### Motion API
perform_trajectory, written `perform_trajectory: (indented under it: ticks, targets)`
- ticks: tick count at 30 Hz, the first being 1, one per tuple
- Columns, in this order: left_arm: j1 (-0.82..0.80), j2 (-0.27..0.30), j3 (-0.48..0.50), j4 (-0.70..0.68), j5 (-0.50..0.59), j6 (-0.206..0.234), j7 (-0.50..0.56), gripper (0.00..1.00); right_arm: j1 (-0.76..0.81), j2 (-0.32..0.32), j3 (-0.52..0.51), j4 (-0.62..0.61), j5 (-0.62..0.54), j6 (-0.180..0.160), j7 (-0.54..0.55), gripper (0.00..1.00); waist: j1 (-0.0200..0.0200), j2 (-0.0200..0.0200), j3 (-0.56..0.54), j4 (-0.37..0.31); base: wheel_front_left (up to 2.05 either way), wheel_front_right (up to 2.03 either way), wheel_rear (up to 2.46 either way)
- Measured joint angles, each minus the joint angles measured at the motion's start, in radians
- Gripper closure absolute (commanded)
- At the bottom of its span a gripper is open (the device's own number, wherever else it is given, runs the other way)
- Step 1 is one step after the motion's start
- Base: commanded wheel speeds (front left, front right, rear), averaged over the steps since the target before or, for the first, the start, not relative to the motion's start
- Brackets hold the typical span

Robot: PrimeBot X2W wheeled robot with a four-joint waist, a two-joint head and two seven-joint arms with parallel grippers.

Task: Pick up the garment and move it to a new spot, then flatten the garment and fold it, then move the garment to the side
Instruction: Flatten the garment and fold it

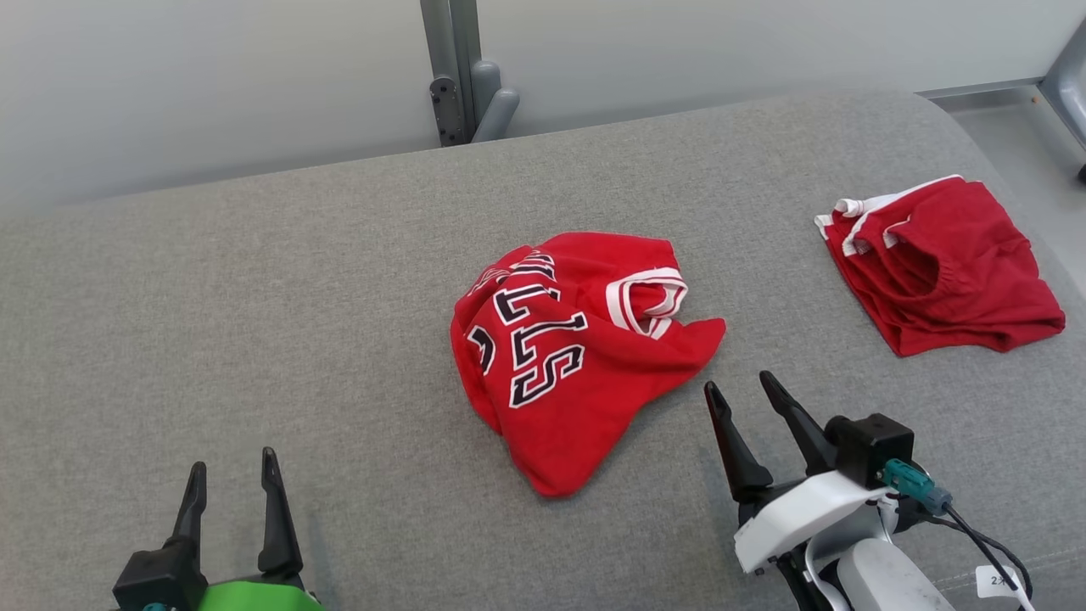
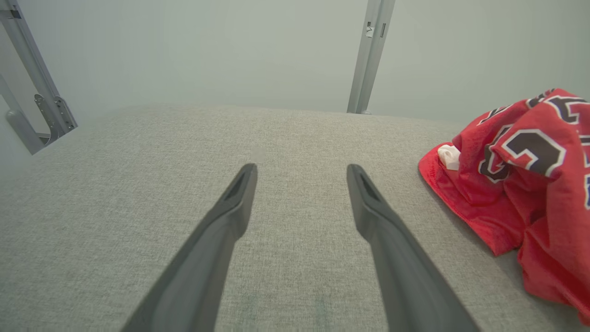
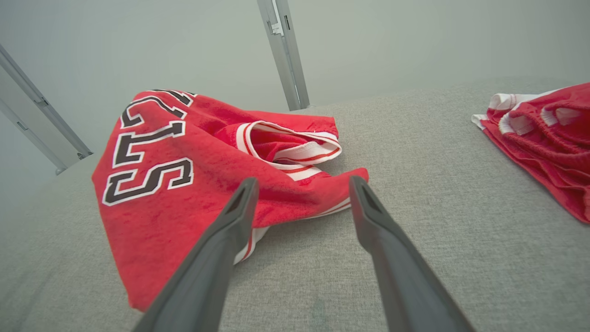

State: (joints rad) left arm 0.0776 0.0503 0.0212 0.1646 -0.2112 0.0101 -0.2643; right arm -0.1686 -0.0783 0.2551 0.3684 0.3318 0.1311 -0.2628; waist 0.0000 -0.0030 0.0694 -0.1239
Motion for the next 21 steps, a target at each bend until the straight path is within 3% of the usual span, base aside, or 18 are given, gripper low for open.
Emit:
perform_trajectory:
  ticks: [10,16,21]
  targets:
    - [-0.022,-0.001,-0.053,0.000,-0.017,0.007,0.000,0.00,-0.019,-0.013,0.022,0.005,-0.008,0.000,0.000,0.00,0.0000,0.0000,0.025,0.013,0.00,0.00,0.00]
    - [-0.058,-0.001,-0.087,-0.001,-0.018,0.004,0.000,0.00,-0.151,-0.031,0.057,0.009,0.018,0.000,0.000,0.00,0.0000,0.0000,0.069,0.040,0.00,0.00,0.00]
    - [-0.085,-0.002,-0.118,0.004,-0.034,0.004,0.000,0.00,-0.261,-0.042,0.109,0.106,0.081,0.000,0.000,0.00,0.0000,0.0000,0.104,0.082,0.00,0.00,0.00]
